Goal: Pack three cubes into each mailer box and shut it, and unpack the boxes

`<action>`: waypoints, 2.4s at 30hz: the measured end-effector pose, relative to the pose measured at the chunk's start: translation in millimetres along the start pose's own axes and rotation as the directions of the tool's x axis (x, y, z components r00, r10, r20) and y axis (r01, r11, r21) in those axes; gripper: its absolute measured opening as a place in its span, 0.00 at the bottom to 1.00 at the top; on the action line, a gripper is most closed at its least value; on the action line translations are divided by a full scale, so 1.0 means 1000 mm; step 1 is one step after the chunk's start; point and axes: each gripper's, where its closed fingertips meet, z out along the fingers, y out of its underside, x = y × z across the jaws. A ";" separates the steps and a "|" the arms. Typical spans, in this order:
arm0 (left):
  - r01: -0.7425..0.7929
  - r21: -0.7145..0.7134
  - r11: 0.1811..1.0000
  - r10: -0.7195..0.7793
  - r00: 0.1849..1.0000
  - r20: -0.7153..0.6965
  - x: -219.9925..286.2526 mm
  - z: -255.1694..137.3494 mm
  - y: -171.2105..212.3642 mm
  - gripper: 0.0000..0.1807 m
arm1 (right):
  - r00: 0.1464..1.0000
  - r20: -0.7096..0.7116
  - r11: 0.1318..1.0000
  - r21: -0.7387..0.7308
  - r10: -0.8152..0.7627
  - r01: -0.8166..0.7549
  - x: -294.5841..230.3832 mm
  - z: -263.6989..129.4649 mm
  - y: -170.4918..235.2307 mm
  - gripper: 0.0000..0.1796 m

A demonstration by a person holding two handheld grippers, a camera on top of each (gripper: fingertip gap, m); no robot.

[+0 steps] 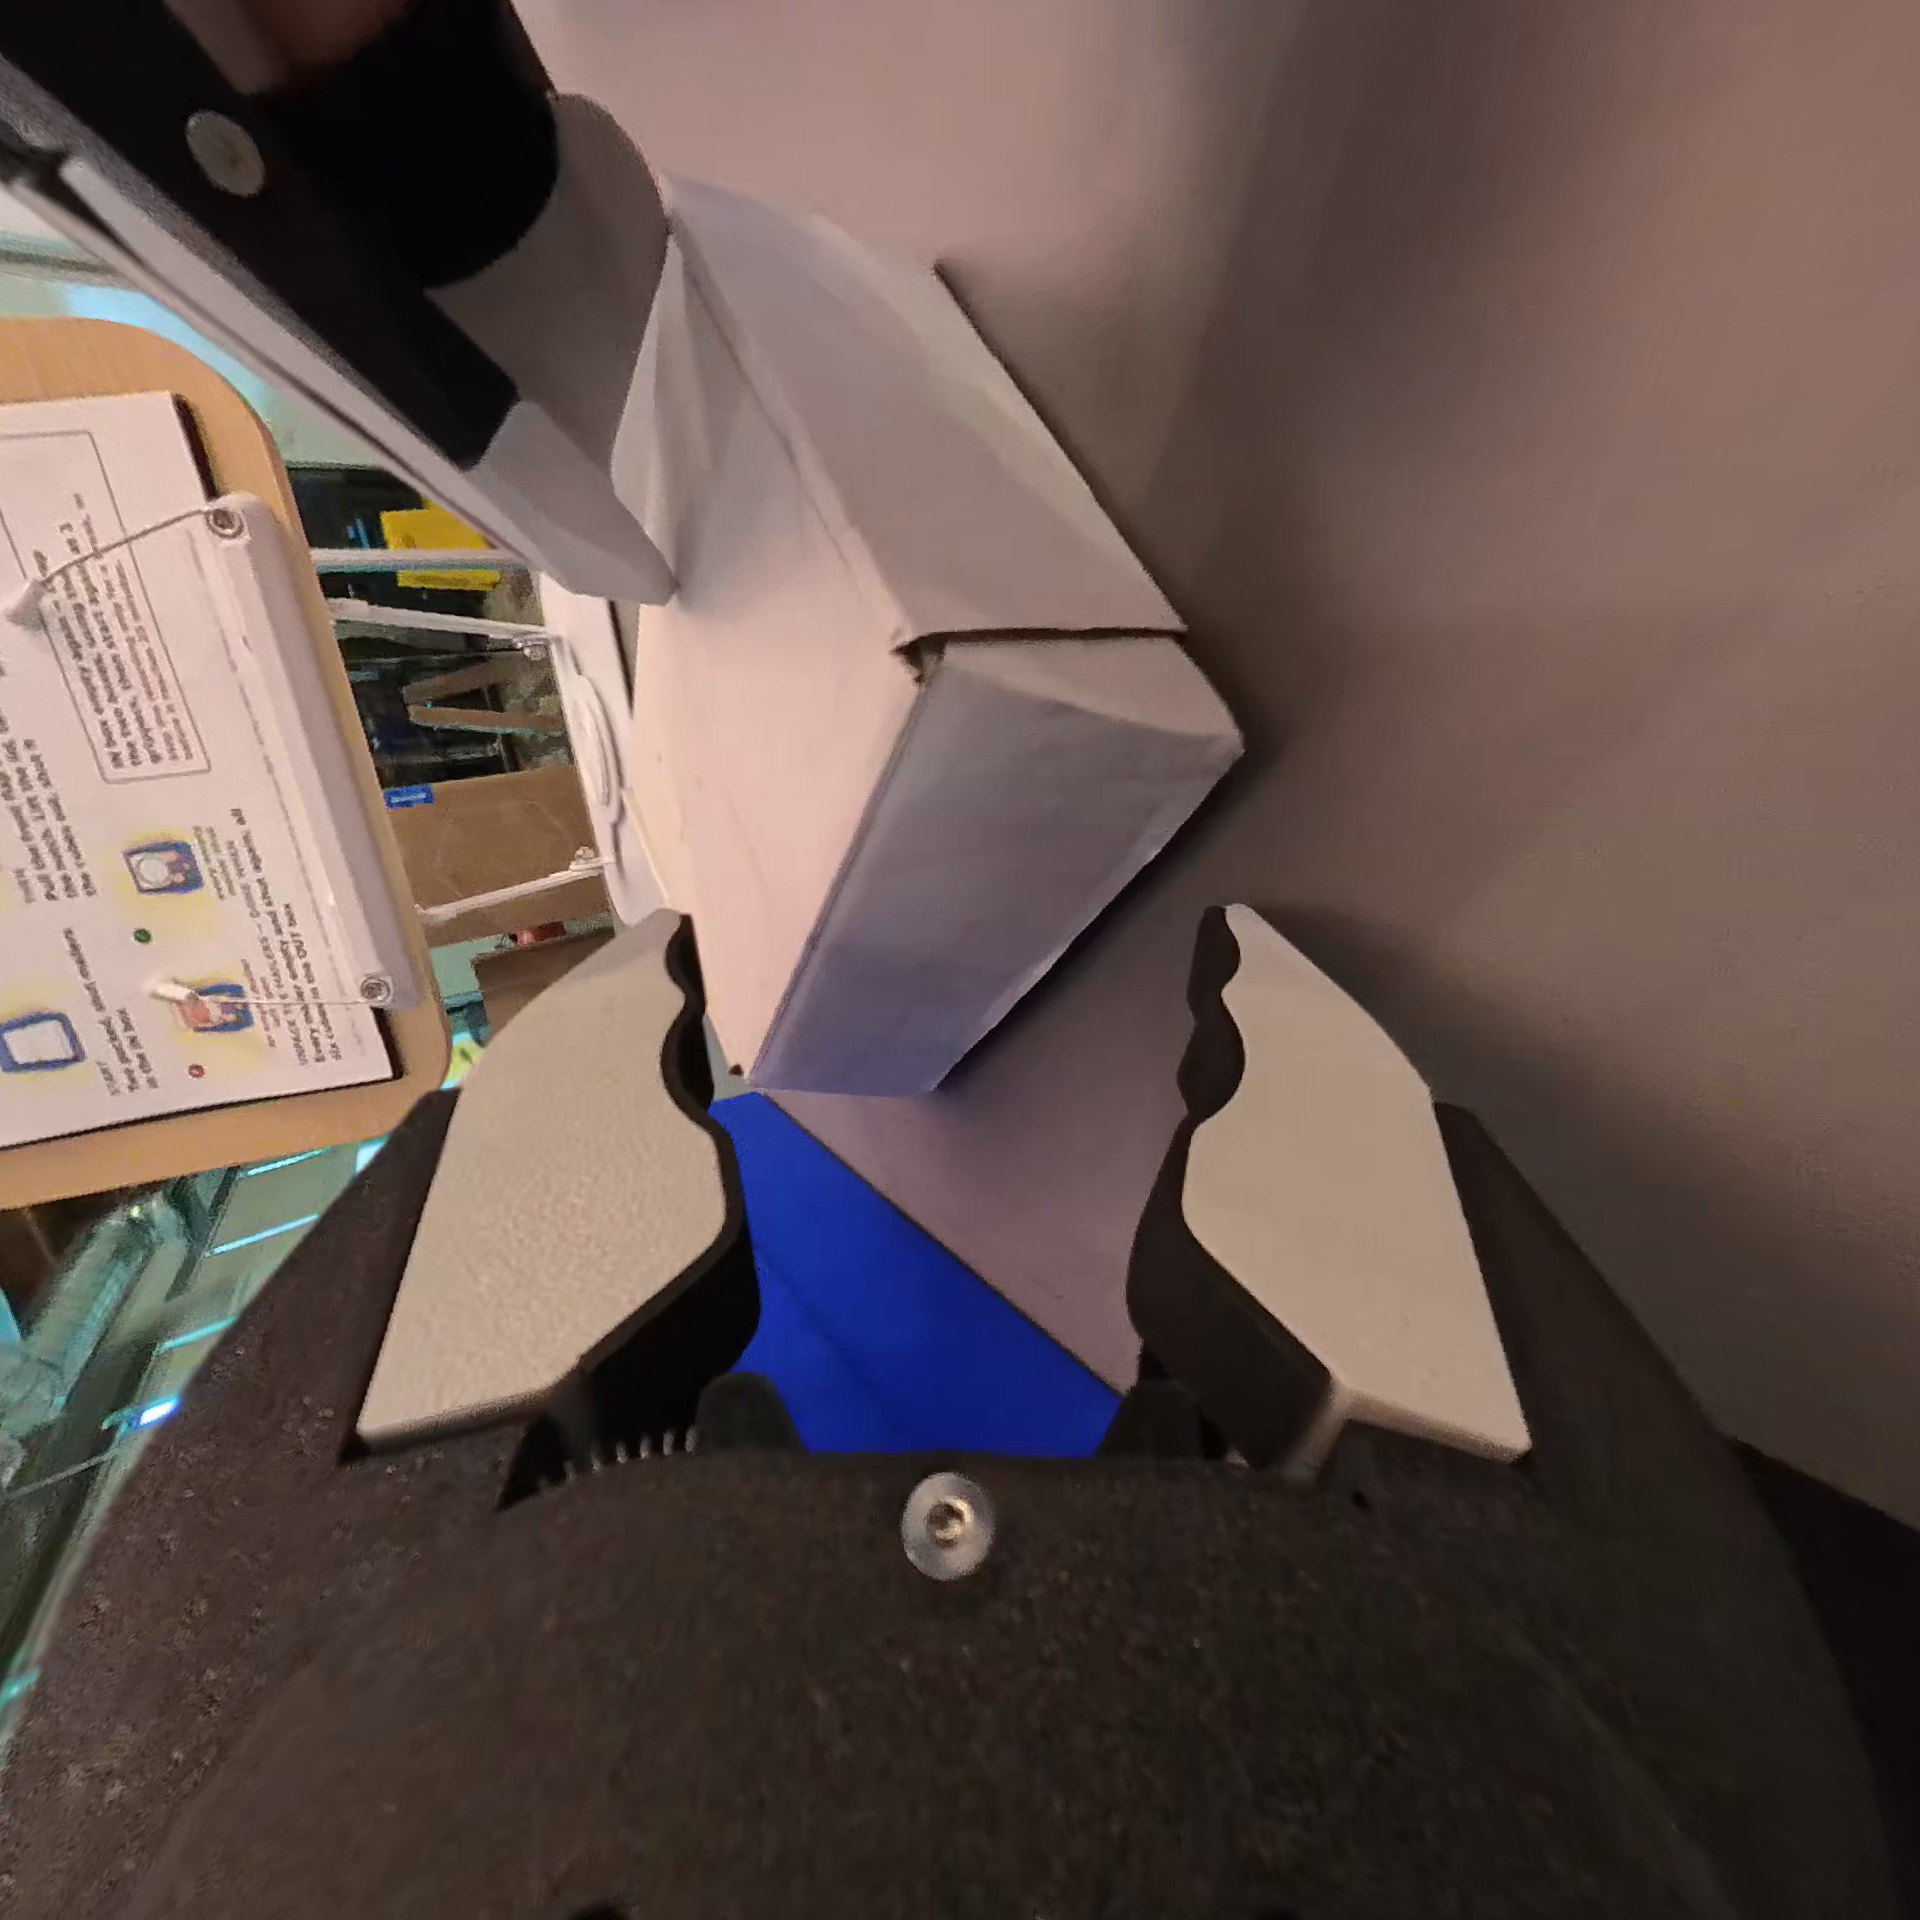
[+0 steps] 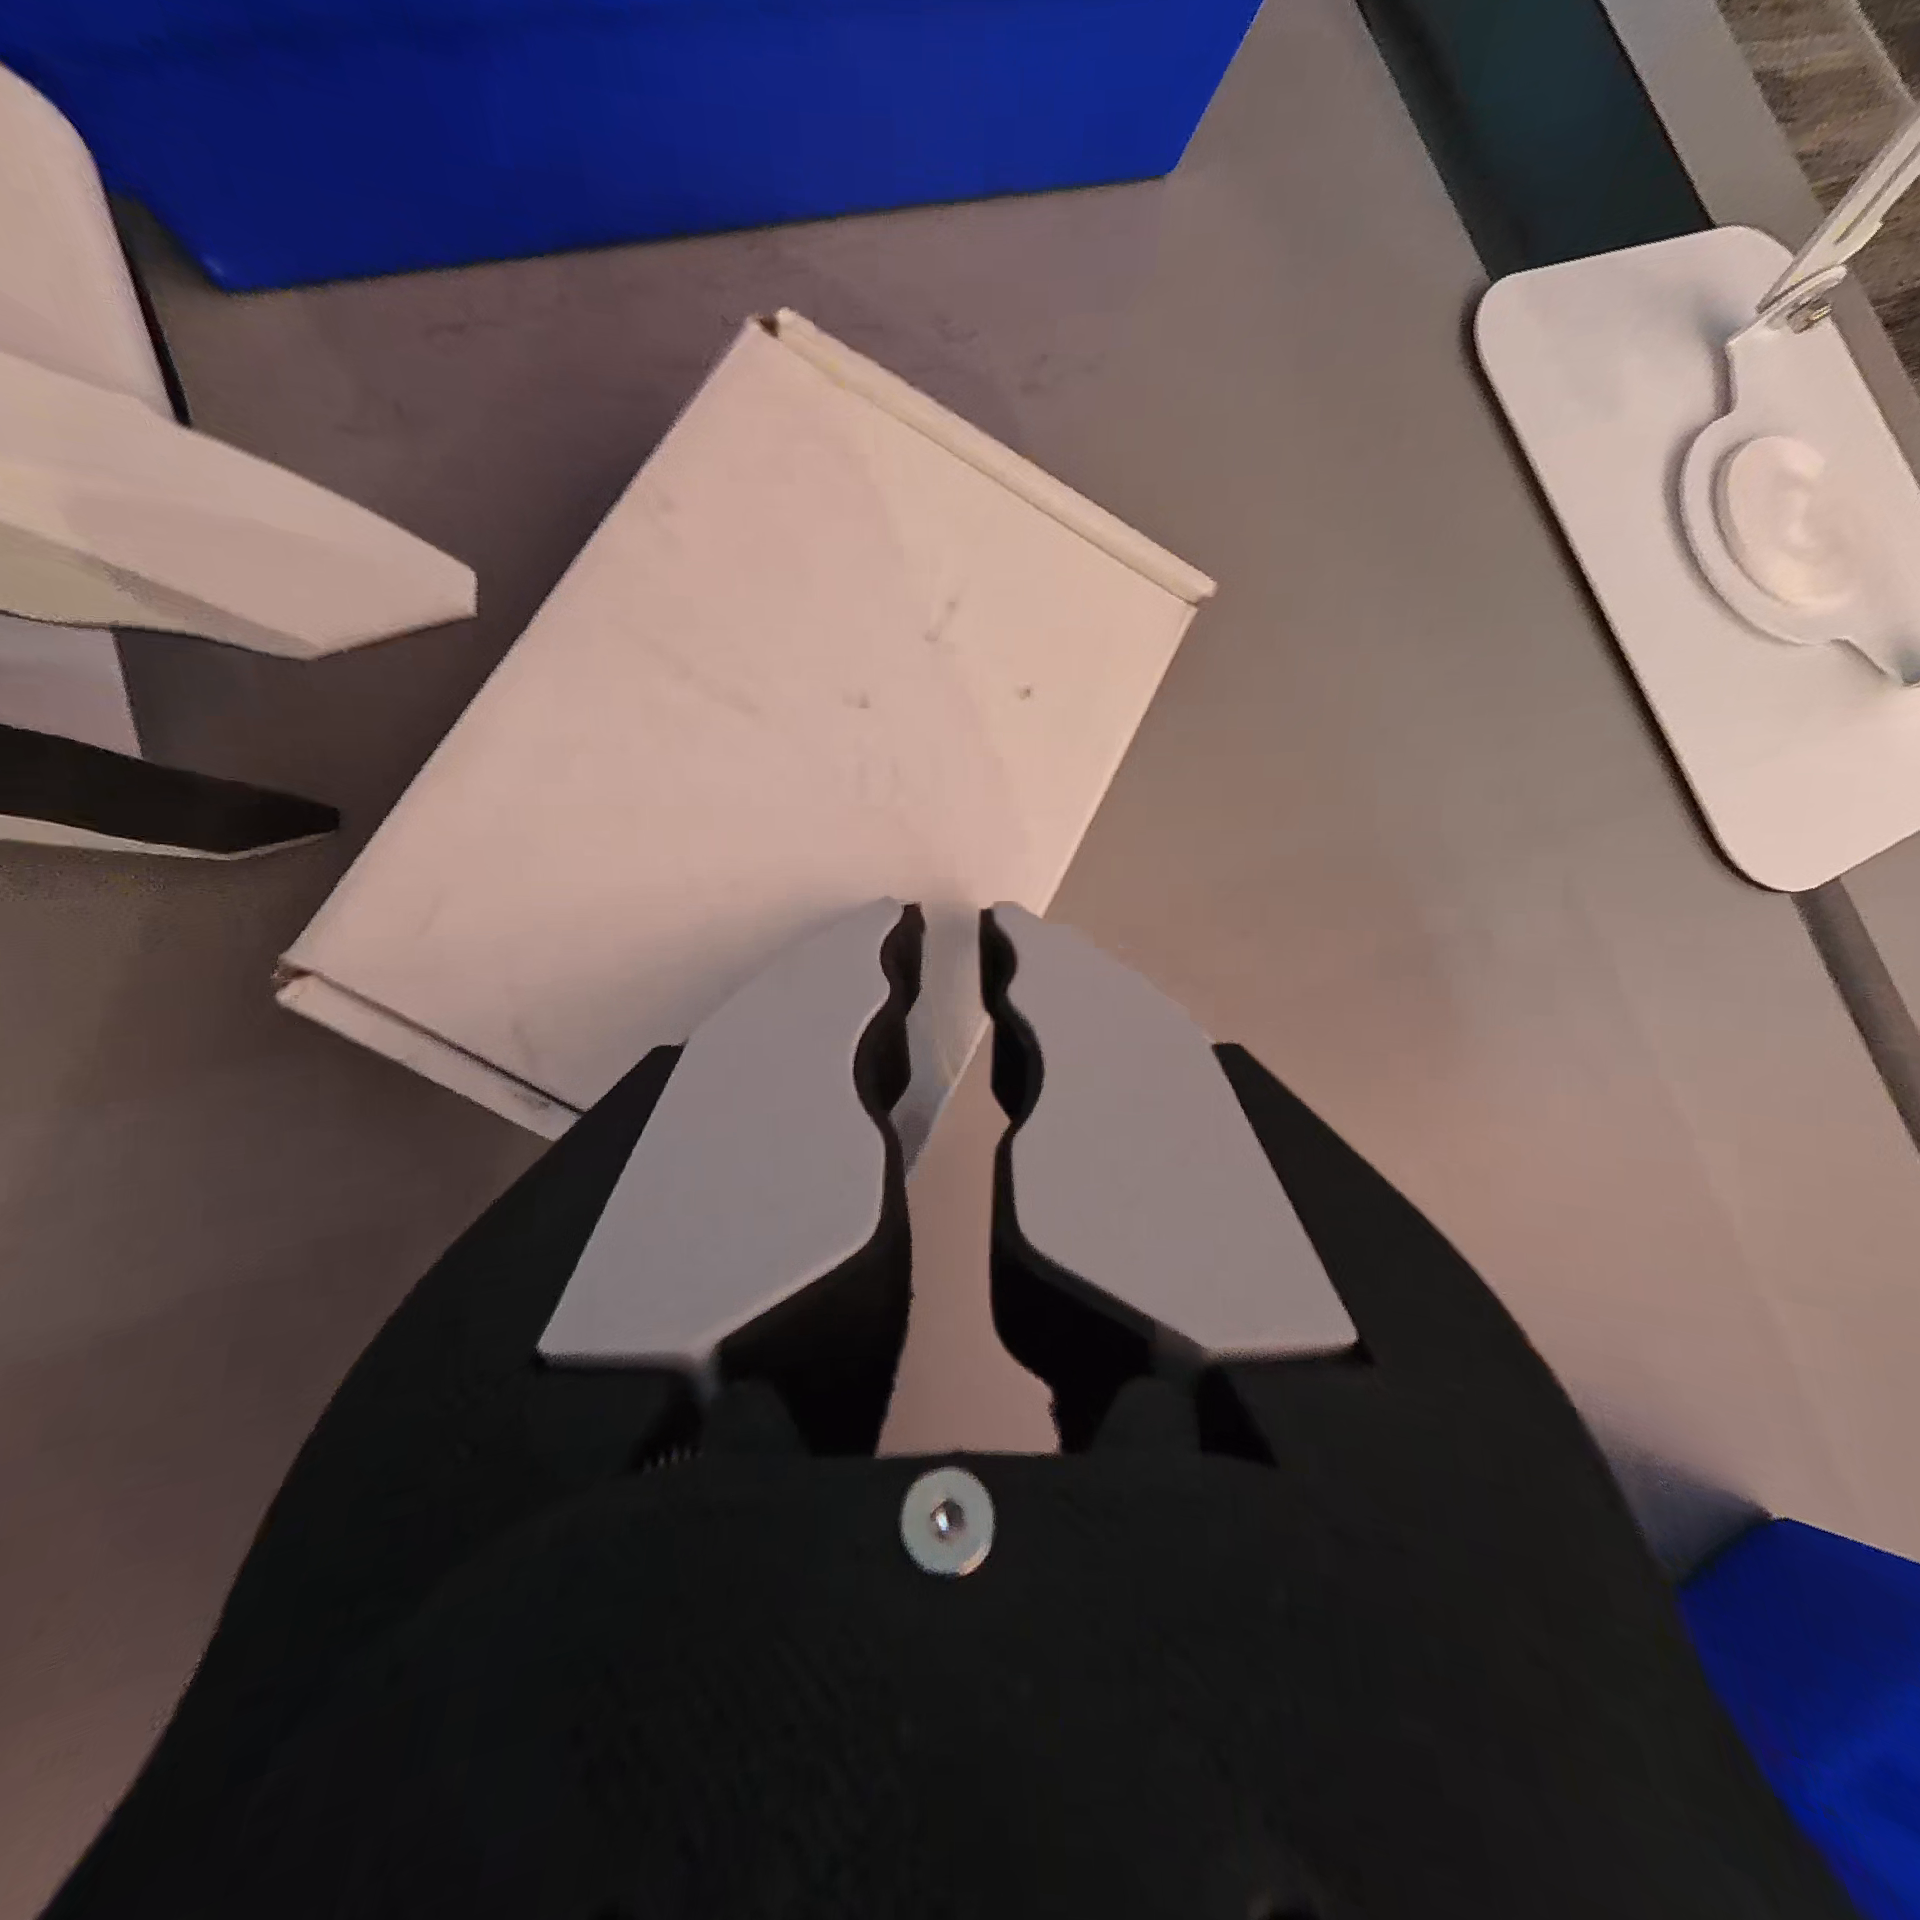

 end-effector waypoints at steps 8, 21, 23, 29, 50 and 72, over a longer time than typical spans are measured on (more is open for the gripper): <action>-0.123 0.037 0.992 0.124 0.992 -0.038 0.001 0.004 -0.017 0.49 | 0.996 0.039 0.997 -0.014 0.079 -0.079 -0.004 0.001 0.000 0.02; -0.181 0.121 0.976 0.192 0.978 -0.083 0.000 0.010 -0.024 0.49 | 0.990 0.069 0.992 -0.007 0.126 -0.126 -0.003 0.001 0.001 0.03; -0.192 0.140 0.971 0.199 0.979 -0.042 -0.003 0.009 -0.025 0.51 | 0.990 0.068 0.992 -0.008 0.123 -0.123 -0.003 0.001 0.001 0.03; -0.194 0.167 0.967 0.190 0.981 0.039 -0.007 0.005 -0.023 0.51 | 0.995 0.040 0.996 -0.015 0.093 -0.092 -0.002 0.002 0.001 0.03; -0.208 0.205 0.956 0.195 0.977 0.084 0.004 0.007 -0.017 0.37 | 0.964 0.231 0.987 0.060 0.128 -0.146 -0.027 0.002 -0.008 0.03; -0.269 0.224 0.937 0.279 0.960 -0.017 0.007 0.003 -0.021 0.32 | 0.960 0.263 0.991 0.073 0.093 -0.116 -0.025 0.001 -0.006 0.01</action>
